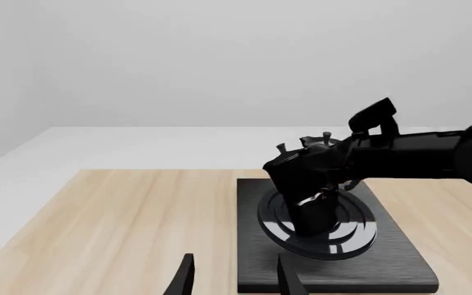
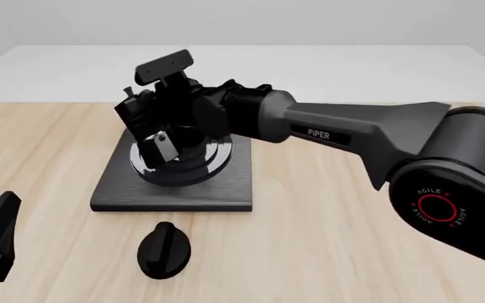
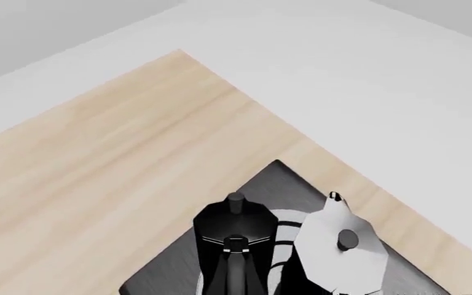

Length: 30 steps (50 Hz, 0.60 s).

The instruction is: Put both moka pots on the stove.

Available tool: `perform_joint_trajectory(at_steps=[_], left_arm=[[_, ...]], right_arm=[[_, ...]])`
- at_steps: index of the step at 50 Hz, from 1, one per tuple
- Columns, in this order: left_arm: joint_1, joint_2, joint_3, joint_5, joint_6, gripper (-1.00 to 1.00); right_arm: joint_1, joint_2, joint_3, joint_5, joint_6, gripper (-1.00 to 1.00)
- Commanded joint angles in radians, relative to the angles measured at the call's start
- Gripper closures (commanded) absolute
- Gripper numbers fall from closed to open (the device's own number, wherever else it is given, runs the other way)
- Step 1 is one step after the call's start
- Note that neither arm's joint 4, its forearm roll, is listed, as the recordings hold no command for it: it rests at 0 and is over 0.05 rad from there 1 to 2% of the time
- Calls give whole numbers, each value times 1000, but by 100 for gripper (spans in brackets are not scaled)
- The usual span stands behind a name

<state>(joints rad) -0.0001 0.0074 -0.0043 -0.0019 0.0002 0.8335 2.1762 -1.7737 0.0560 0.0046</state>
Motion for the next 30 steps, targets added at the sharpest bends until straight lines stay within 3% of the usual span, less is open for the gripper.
perform_joint_trajectory(at_steps=[1, 30], left_arm=[[-2, 2, 4, -6, 4, -100], [-2, 1, 3, -5, 0, -100]], right_arm=[[-1, -24, 29, -25, 21, 100], [18, -180, 295, -128, 45, 100]])
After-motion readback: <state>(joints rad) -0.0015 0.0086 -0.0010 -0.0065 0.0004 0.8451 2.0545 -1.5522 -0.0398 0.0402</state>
